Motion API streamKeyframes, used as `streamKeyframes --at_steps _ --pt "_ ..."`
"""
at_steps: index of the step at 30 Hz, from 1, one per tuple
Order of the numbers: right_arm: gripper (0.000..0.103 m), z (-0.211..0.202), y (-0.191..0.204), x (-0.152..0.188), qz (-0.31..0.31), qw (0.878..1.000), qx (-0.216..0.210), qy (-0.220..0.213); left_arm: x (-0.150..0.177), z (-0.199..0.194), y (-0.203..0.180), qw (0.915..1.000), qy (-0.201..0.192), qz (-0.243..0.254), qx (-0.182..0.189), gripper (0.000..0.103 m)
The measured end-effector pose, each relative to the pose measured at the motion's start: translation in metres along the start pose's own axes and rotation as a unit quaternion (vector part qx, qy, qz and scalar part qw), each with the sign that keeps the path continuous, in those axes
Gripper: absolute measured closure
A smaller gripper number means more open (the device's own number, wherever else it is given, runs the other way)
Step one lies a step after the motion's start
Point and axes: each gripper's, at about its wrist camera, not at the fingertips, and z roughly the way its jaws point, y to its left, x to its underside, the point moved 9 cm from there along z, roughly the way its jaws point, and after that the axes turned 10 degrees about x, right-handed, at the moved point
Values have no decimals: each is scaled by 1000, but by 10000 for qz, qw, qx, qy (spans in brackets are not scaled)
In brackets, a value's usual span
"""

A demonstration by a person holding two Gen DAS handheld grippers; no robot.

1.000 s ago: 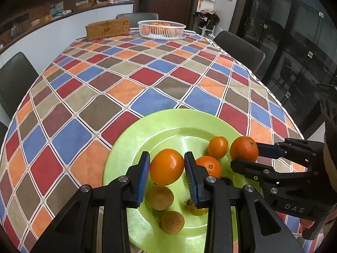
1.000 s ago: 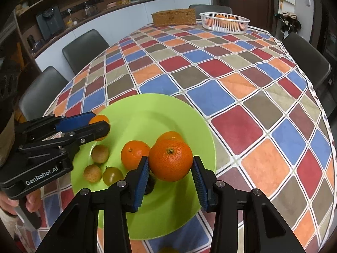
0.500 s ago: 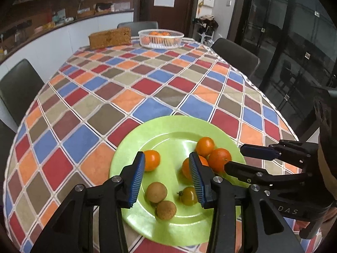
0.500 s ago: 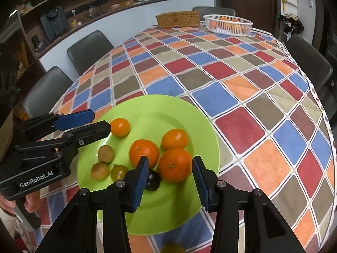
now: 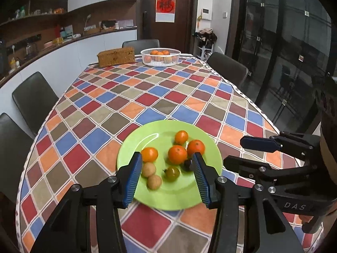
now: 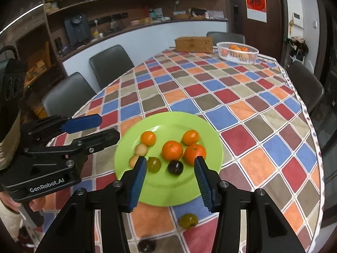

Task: Organize fruits
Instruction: 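Move both tools back to the last dark plum and green plum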

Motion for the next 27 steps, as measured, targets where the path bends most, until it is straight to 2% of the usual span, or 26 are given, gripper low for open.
streamKeyframes --at_steps 14,27 --pt "55 -39 0 45 -442 9989 35 -118 51 -25 -43 9998 -142 -86 -86 55" --pt "55 -25 -14 87 -576 9981 167 119 107 6 -68 9994 326 -105 -34 55"
